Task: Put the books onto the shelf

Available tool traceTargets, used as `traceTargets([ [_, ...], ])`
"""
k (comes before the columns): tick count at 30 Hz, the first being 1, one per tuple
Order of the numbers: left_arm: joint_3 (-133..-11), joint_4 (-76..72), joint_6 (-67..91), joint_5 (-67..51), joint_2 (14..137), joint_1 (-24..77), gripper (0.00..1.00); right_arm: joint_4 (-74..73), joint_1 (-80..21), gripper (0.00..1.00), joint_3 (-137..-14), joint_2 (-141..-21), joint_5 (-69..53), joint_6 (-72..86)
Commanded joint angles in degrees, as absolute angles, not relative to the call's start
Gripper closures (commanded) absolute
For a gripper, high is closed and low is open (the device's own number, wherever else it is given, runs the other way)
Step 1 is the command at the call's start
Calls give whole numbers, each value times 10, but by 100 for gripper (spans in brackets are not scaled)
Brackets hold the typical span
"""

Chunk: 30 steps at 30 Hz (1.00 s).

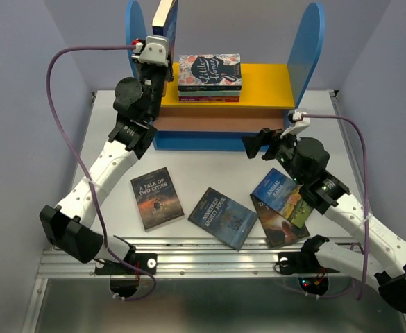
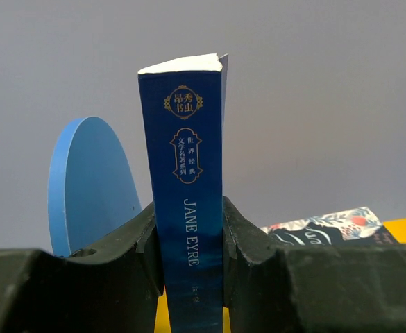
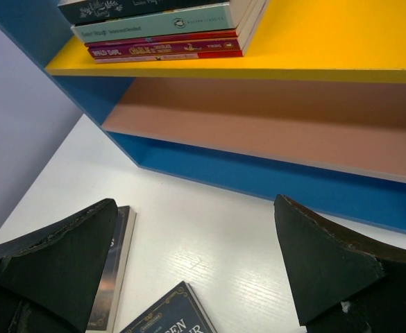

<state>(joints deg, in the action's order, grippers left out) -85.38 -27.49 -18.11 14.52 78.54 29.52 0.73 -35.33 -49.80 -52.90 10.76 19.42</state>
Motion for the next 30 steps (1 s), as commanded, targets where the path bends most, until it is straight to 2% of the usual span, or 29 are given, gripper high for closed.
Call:
traceTargets([
  [1, -878, -518, -236, 171, 771, 281, 100, 18, -356, 0, -527, -534, 135, 175],
  [5, -868, -553, -182, 176, 794, 240, 100, 3, -356, 0, -535, -547, 131, 176],
  [12, -752, -691, -126, 120, 794, 183, 100, 3, -356, 0, -545, -550, 136, 163],
  [16, -692, -744, -113, 115, 799, 179, 100, -17, -356, 0, -557, -561, 139, 158],
  [30, -646, -800, -109, 133, 835, 178, 100, -27, -356, 0, -558, -565, 131, 159],
])
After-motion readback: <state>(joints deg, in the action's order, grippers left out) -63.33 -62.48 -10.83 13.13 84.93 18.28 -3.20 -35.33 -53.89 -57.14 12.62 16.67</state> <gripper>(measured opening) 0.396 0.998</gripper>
